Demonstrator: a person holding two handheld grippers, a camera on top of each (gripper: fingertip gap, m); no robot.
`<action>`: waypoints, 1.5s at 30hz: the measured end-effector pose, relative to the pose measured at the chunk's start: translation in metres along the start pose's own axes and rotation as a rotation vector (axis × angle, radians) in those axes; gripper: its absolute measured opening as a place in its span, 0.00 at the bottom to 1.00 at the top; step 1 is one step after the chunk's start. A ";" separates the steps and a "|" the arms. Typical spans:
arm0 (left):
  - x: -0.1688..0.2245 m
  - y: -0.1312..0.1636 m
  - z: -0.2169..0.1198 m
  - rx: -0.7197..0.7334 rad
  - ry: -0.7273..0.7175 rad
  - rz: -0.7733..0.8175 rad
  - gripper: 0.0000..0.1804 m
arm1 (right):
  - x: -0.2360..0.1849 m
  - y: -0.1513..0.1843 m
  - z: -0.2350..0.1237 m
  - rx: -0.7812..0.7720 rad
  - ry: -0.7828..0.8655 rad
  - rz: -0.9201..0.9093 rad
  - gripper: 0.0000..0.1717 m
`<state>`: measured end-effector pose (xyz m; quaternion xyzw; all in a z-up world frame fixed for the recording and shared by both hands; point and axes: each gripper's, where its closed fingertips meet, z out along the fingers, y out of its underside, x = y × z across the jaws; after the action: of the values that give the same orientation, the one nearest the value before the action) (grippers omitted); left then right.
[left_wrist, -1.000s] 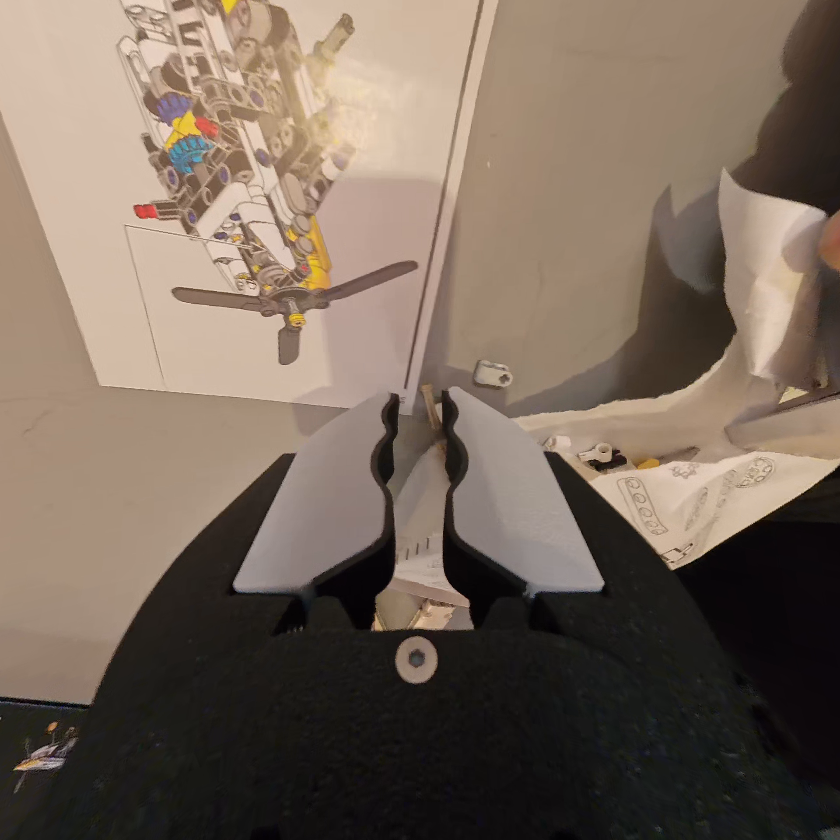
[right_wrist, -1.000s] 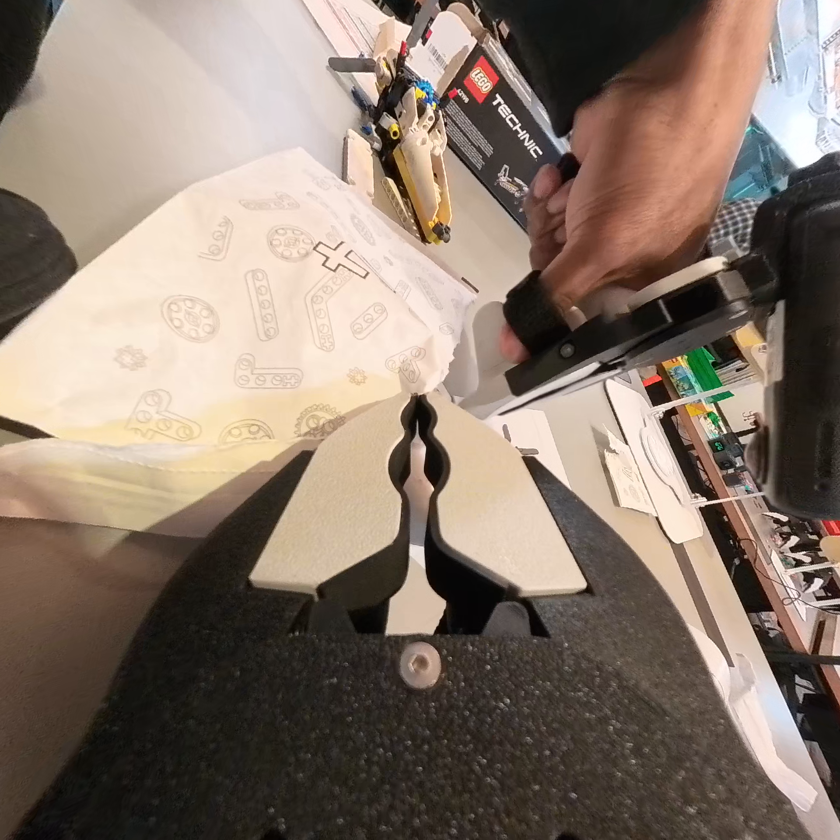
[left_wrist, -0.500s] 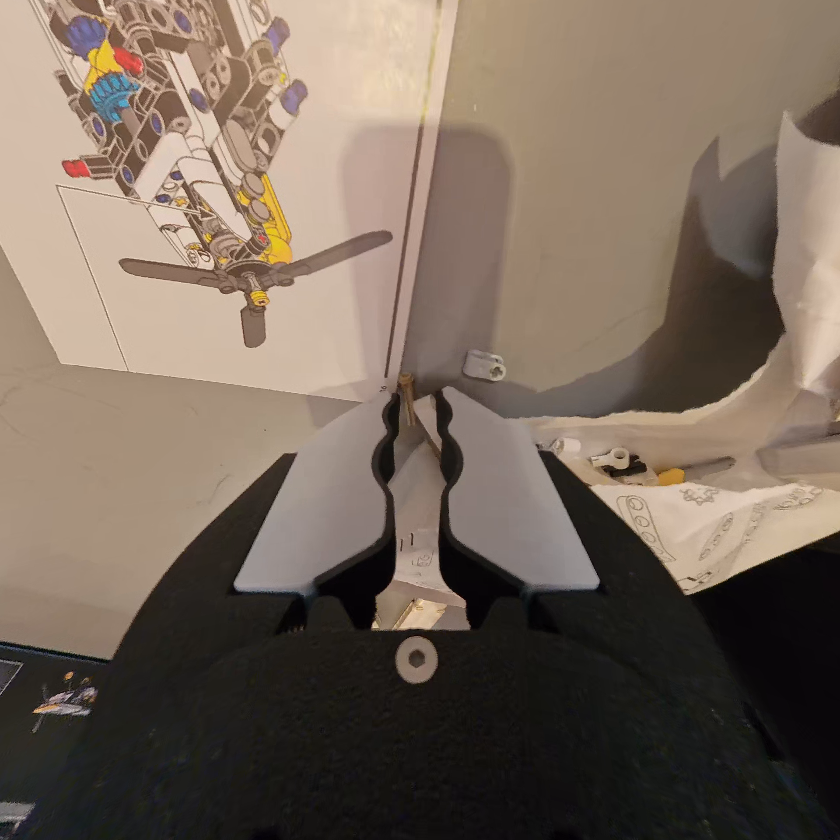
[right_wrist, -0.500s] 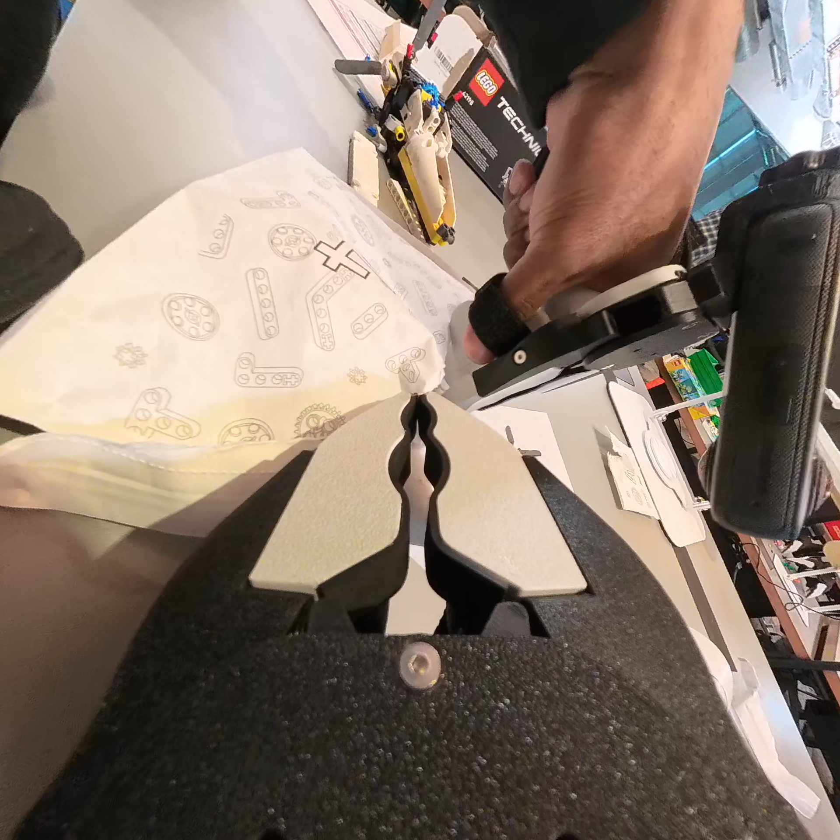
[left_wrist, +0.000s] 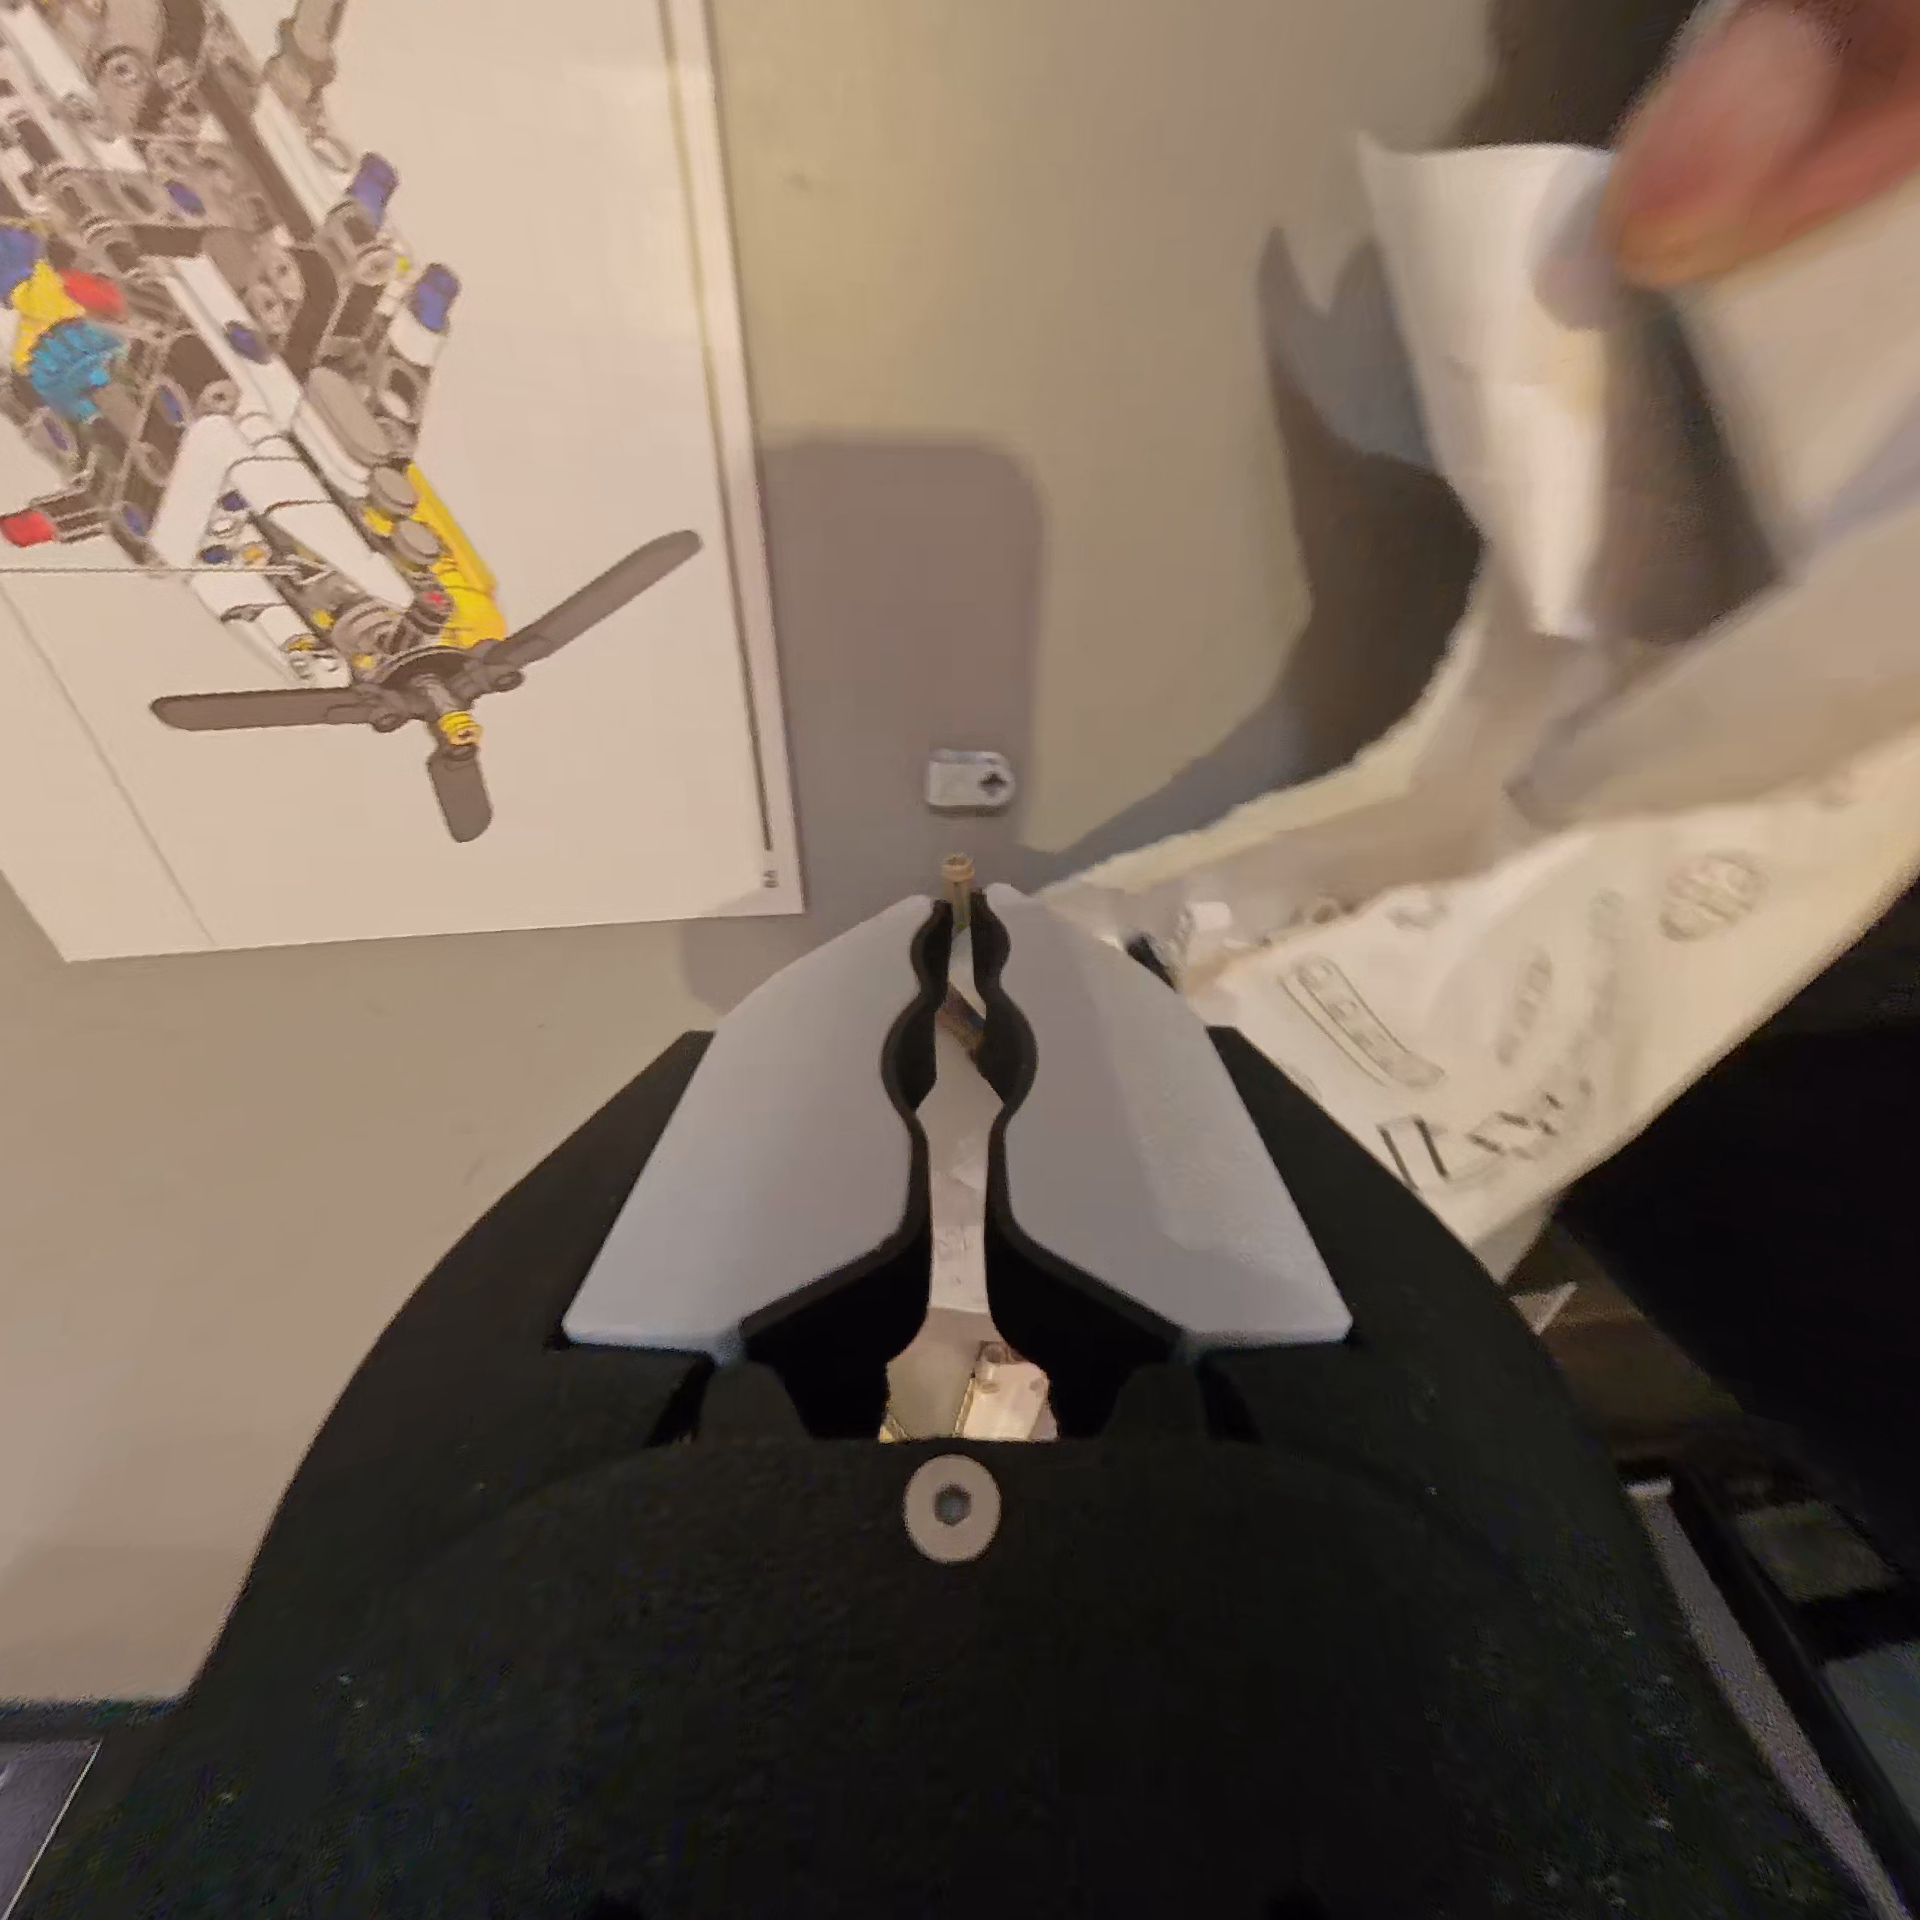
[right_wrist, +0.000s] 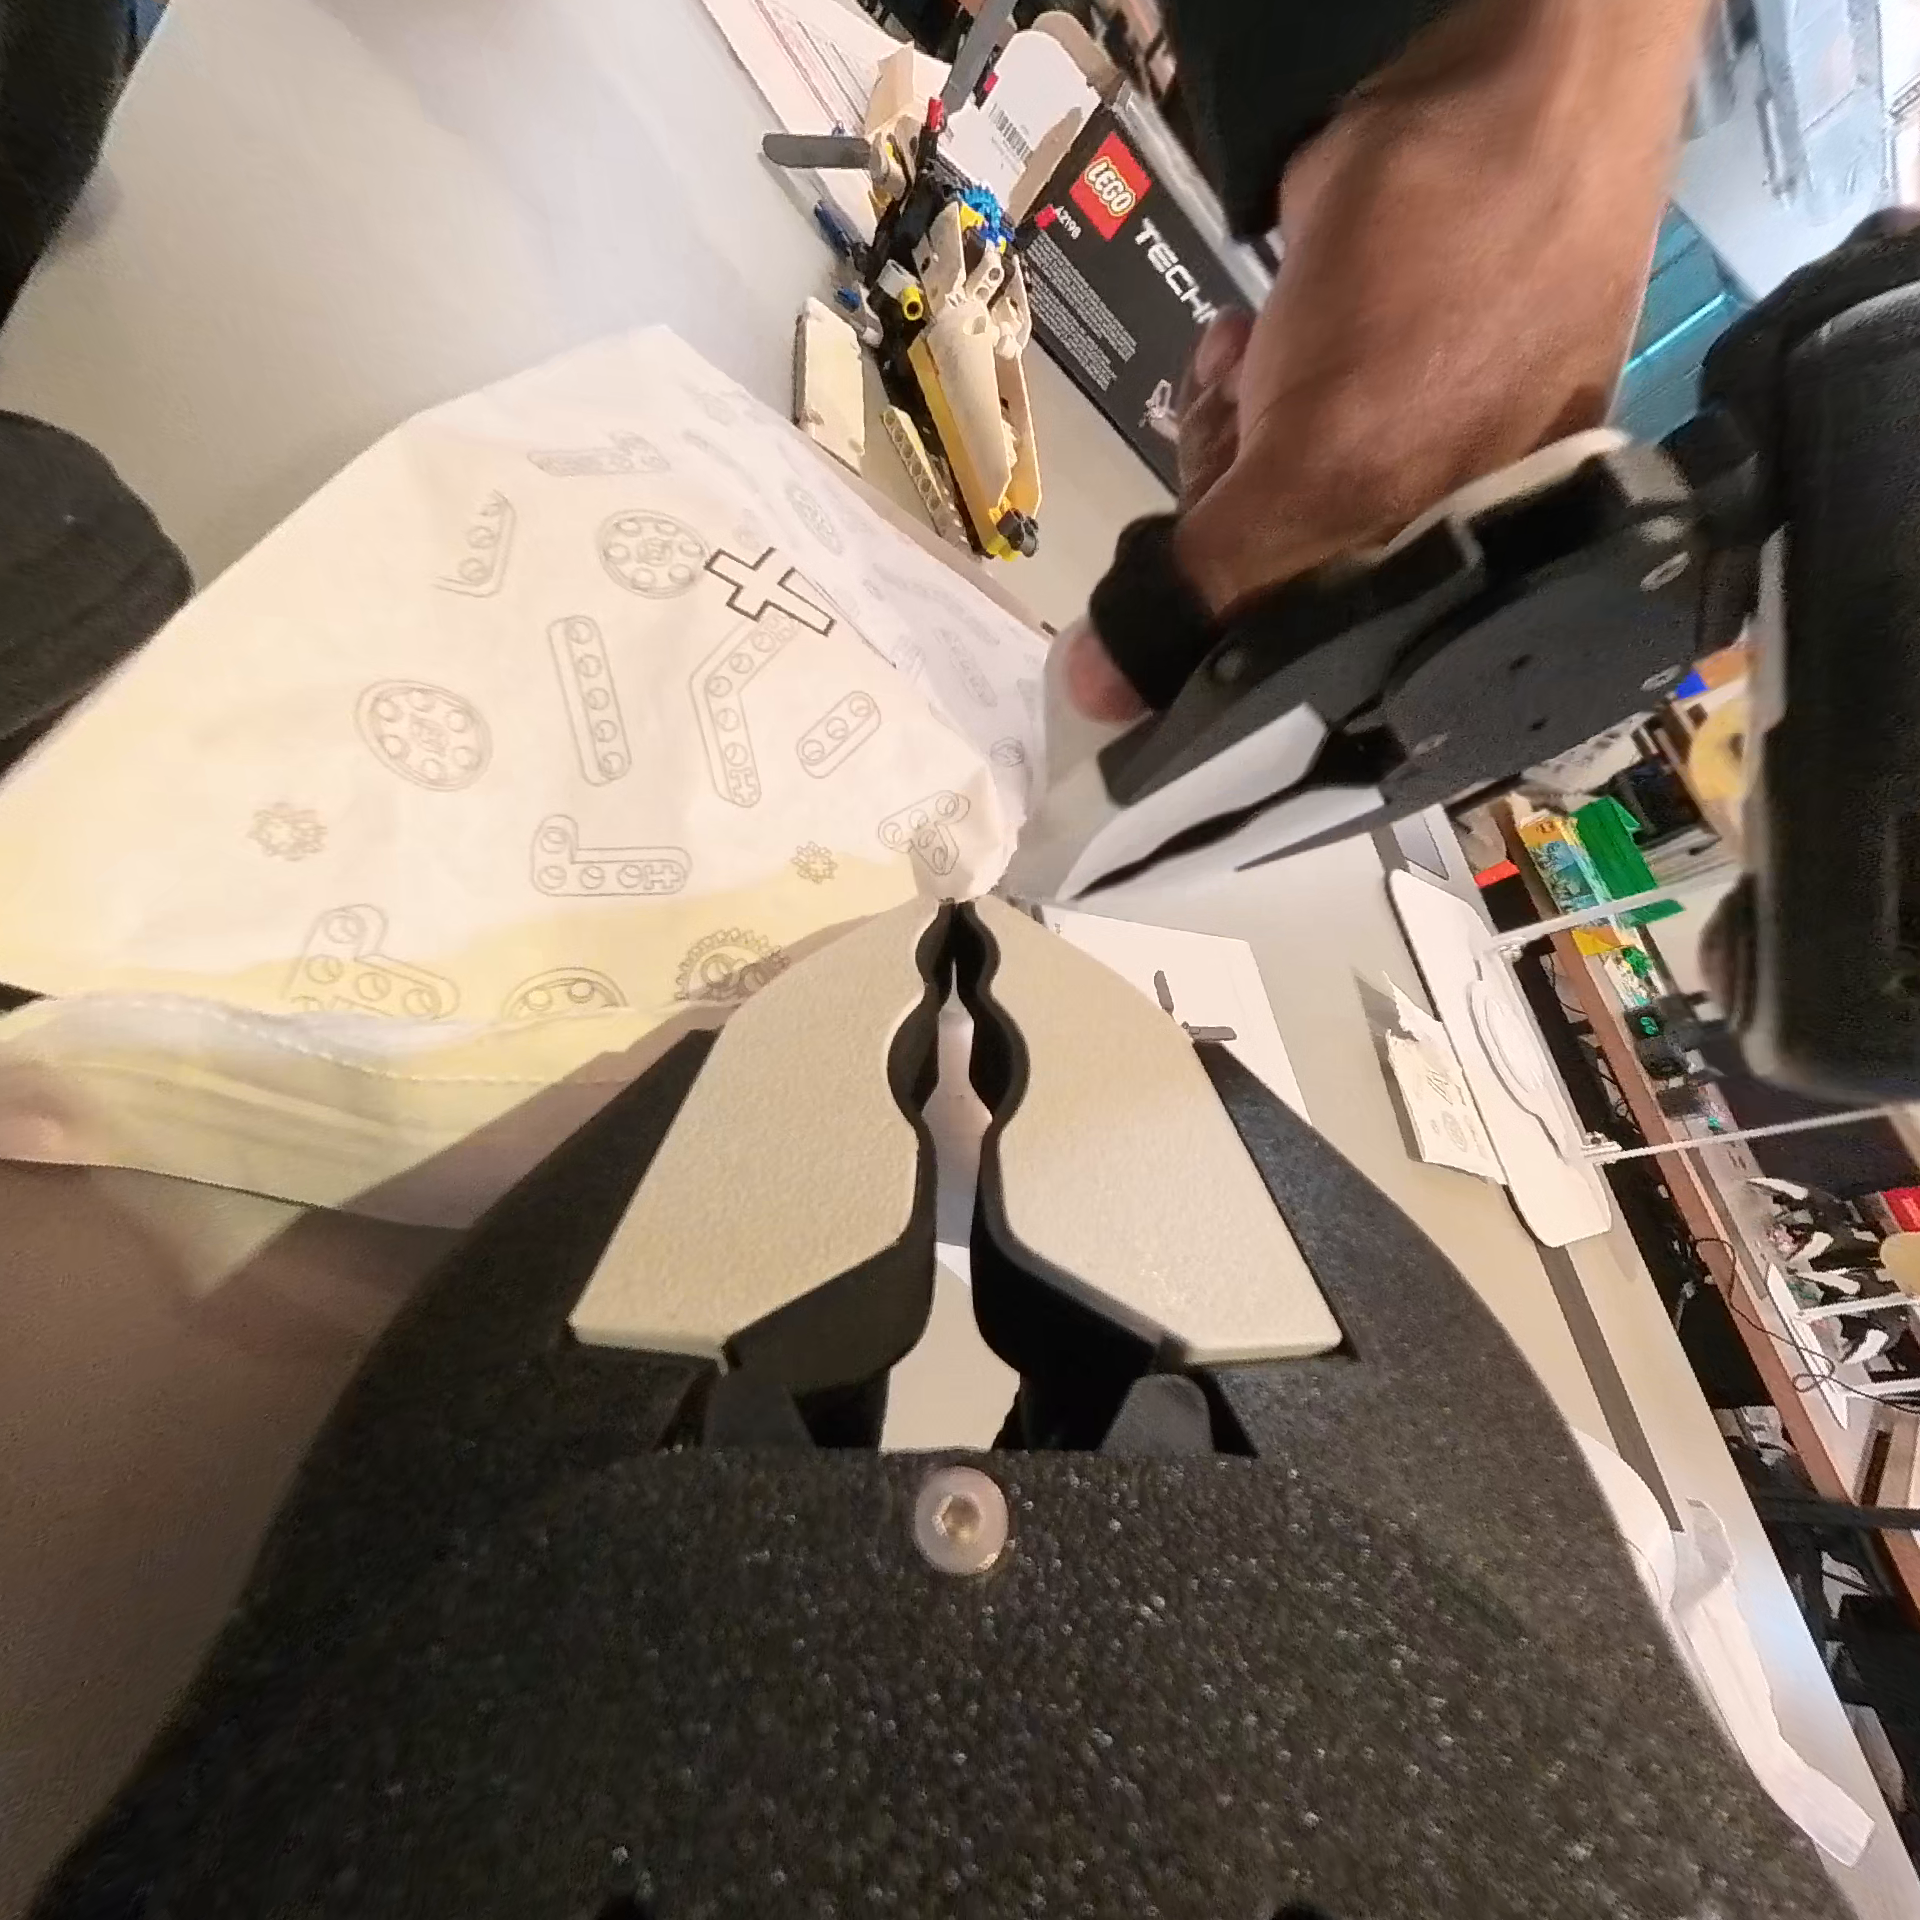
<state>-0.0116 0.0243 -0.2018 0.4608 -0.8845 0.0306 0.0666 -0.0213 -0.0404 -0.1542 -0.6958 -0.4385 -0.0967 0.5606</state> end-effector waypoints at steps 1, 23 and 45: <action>0.005 0.001 -0.004 0.009 0.045 0.020 0.03 | 0.000 0.000 0.000 0.001 0.001 0.000 0.00; 0.001 -0.023 -0.003 0.127 0.092 0.328 0.17 | -0.005 -0.008 -0.001 0.033 0.010 -0.081 0.00; 0.048 0.015 -0.025 -0.005 0.566 0.312 0.10 | -0.006 -0.016 -0.002 0.054 0.035 -0.139 0.00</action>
<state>-0.0491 -0.0029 -0.1701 0.2927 -0.8908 0.1653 0.3057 -0.0354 -0.0452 -0.1461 -0.6464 -0.4784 -0.1359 0.5786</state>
